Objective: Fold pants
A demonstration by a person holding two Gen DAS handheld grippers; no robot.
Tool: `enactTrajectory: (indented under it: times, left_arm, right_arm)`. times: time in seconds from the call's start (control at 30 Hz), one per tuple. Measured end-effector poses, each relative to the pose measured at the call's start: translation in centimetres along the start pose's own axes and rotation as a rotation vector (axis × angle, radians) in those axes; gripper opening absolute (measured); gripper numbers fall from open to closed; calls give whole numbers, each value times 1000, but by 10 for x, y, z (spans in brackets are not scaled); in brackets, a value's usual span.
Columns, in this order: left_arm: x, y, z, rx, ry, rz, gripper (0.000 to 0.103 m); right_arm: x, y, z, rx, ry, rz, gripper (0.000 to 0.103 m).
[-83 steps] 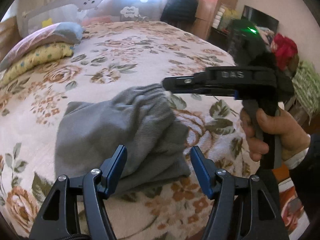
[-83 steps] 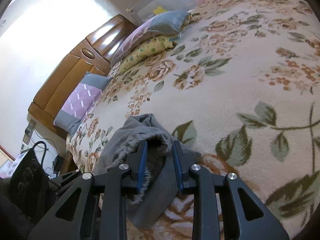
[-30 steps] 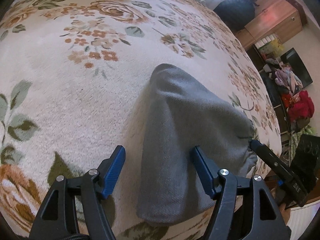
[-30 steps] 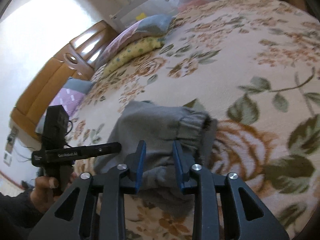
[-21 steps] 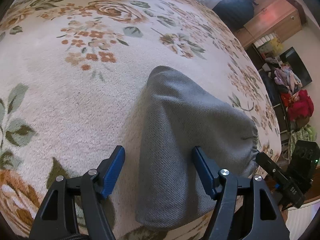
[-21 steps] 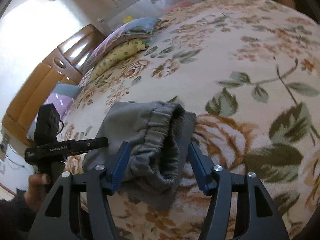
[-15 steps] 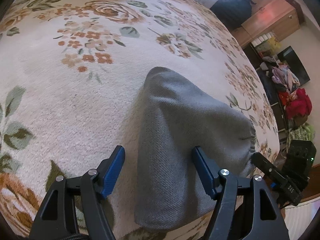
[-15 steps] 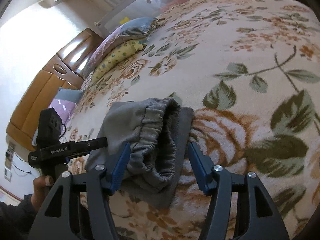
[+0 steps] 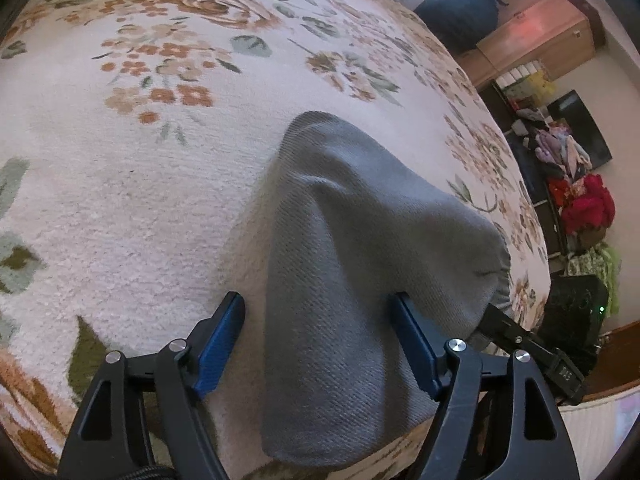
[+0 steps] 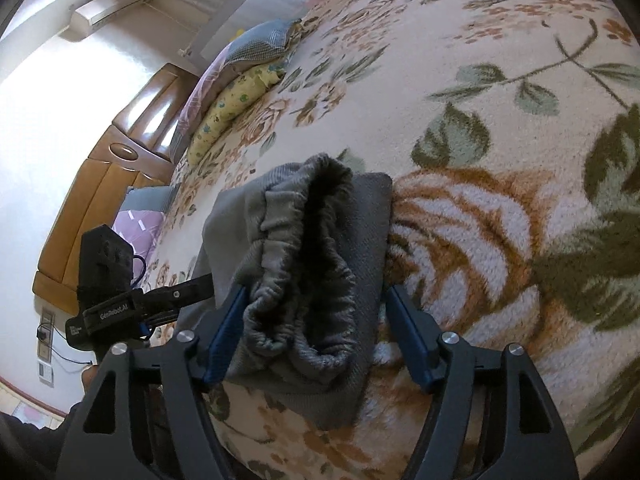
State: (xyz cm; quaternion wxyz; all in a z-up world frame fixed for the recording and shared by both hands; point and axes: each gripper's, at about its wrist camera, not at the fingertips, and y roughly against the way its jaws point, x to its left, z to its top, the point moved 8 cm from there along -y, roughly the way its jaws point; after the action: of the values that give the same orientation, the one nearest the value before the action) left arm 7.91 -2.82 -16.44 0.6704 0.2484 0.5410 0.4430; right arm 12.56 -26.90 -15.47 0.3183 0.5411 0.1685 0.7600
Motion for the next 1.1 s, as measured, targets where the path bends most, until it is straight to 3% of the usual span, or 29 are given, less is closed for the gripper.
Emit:
enactTrajectory:
  times: [0.03, 0.1, 0.23, 0.4, 0.8, 1.1]
  left_arm:
    - [-2, 0, -1, 2, -7, -10, 74]
    - [-8, 0, -3, 3, -21, -37, 56]
    - [-13, 5, -3, -16, -50, -30, 48]
    - [-12, 14, 0, -45, -36, -36, 38]
    - [-4, 49, 3, -132, -46, 11, 35]
    - [24, 81, 10, -205, -10, 62, 35]
  right_arm:
    - [2, -2, -1, 5, 7, -2, 68]
    - [6, -4, -3, 10, 26, -8, 63]
    - [11, 0, -2, -6, 41, -13, 50]
    - [25, 8, 0, -35, 92, -30, 43]
    - [60, 8, 4, -45, 149, 16, 42]
    - [101, -13, 11, -13, 231, 40, 42]
